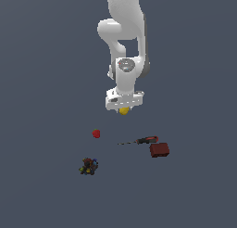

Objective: Pick up a designated object from a clutter of objects.

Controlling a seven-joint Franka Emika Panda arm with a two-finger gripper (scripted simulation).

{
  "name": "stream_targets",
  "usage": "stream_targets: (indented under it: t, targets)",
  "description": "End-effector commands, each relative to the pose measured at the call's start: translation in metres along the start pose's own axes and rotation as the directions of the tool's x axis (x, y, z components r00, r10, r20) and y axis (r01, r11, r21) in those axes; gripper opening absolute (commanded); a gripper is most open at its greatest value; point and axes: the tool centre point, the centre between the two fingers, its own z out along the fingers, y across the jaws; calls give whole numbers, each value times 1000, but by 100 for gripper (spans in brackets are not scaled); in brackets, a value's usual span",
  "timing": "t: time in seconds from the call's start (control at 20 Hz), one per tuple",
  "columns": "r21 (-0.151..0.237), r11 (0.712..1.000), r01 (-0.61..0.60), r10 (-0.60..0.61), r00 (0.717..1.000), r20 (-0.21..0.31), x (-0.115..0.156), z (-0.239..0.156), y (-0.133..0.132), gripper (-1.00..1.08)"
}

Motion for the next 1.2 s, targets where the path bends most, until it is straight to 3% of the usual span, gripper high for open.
stream_targets:
  t: [0.0, 1.15]
  targets:
    - [0, 1000, 0, 0, 1000, -1, 4, -15, 5, -100]
    - [2, 1000, 1, -1, 1000, -2, 57, -205, 67, -100]
